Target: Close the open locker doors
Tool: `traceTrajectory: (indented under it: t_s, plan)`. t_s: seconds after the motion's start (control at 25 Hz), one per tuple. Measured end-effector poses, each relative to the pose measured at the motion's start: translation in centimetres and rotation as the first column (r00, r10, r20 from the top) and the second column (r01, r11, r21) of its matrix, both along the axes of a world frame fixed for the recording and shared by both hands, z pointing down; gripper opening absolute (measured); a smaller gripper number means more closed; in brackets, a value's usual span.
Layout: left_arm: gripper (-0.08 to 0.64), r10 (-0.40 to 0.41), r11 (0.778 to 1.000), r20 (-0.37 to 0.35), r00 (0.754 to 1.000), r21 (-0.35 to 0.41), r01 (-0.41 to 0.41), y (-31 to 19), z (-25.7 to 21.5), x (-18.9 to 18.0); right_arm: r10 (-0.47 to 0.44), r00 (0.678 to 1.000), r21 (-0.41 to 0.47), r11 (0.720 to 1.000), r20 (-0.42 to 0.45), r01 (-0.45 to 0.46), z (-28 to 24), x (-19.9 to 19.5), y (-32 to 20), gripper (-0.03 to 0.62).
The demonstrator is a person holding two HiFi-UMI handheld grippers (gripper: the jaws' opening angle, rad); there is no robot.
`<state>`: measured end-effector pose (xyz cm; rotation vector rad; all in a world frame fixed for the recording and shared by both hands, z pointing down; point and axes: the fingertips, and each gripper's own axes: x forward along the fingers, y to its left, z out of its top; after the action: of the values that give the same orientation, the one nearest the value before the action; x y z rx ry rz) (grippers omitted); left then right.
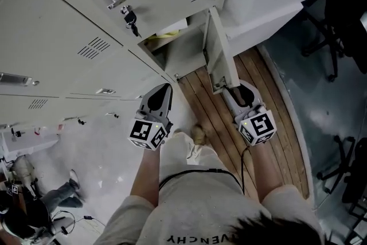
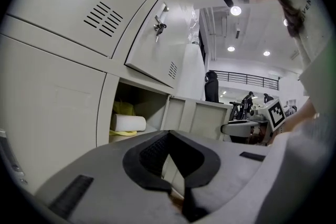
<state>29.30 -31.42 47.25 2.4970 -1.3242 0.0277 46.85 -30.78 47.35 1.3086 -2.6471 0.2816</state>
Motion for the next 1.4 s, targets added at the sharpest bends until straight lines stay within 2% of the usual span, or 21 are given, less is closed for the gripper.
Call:
traceTrajectory:
  t_s: [0.4, 0.96, 1.4]
  plan:
    - [-0.003, -0.065, 0.998, -0.004, 0.998, 0.005, 0.065, 0.2, -0.4, -4.2, -0.103, 0.995, -0.006, 0.995, 0.005, 0.103, 0.0, -6.5, 0.3, 0.149]
    - [-0.003, -0.177, 0.984, -0.014, 0.984, 0.005, 0.177, 1.1, -0.1, -10.8, -0.167, 0.984, -0.018, 0.986, 0.063, 0.168, 0.4, -15.1, -2.2, 0.133]
    - [-0.003, -0.214, 0.977, -0.022, 0.977, 0.018, 0.215, 0.4, 0.3, -13.1, -0.212, 0.974, -0.019, 0.977, 0.077, 0.214, 0.9, -19.7, -5.7, 0.127]
